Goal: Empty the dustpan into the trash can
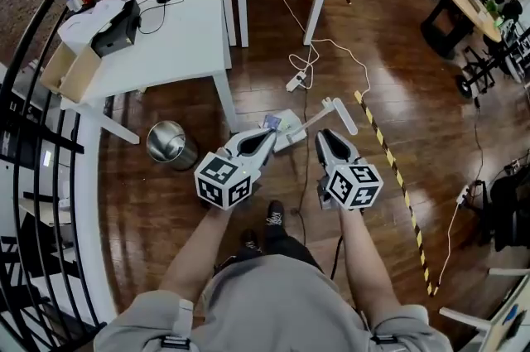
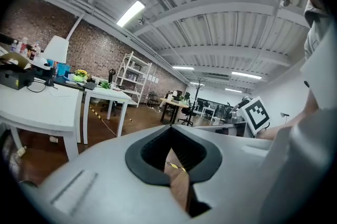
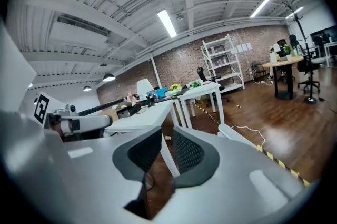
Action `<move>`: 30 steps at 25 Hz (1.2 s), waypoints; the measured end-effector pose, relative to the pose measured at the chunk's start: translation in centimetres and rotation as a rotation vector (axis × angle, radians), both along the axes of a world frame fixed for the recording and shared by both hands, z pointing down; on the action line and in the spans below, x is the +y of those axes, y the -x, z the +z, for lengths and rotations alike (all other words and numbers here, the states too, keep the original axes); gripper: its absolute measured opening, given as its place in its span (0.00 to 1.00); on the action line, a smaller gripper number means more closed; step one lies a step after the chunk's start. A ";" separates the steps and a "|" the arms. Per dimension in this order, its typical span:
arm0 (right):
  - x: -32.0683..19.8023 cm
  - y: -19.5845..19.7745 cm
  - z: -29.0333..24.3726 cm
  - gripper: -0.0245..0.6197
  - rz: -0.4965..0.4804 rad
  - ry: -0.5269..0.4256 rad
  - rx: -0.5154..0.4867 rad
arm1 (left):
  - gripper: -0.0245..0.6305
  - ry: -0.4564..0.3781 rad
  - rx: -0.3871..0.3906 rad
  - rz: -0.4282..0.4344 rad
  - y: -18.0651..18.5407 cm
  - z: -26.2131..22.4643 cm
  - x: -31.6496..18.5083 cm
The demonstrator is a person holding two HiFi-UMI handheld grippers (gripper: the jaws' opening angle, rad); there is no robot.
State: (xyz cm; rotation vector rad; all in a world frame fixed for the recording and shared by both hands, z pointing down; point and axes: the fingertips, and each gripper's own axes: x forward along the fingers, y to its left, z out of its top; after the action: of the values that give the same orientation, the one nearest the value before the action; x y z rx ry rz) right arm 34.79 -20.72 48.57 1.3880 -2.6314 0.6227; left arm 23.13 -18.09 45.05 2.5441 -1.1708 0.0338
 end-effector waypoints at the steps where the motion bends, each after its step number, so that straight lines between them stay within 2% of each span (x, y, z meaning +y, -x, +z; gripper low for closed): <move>1: -1.1 -0.5 1.3 0.10 0.023 0.015 0.000 | 0.04 0.006 -0.009 0.004 -0.3 0.8 -0.7; 6: -6.0 -2.1 5.2 0.10 0.107 0.064 0.020 | 0.04 0.044 -0.053 0.004 -1.2 2.9 -4.9; 11: -8.0 -2.5 9.1 0.13 0.202 0.154 0.057 | 0.04 0.104 -0.049 0.037 -0.9 5.0 -7.2; 14: -9.9 -3.0 11.9 0.24 0.300 0.227 0.045 | 0.04 0.135 -0.035 0.079 -0.5 6.0 -8.7; 17: -12.0 -3.8 14.5 0.35 0.423 0.262 0.052 | 0.04 0.165 -0.032 0.124 0.0 7.3 -9.0; 23: -16.7 -6.3 17.7 0.45 0.645 0.239 0.067 | 0.04 0.250 -0.034 0.130 2.9 10.0 -8.9; 29: -20.5 -7.1 18.3 0.48 0.699 0.249 0.094 | 0.04 0.330 -0.046 0.095 5.9 12.1 -8.7; 30: -20.8 -7.3 18.4 0.43 0.704 0.259 0.107 | 0.04 0.333 -0.042 0.092 6.0 12.1 -8.7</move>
State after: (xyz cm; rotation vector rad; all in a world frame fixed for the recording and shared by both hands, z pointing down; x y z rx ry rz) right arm 42.13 -41.51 67.00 2.1692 -1.8486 0.8768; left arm 17.12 -26.76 57.15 2.3081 -0.9692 0.2814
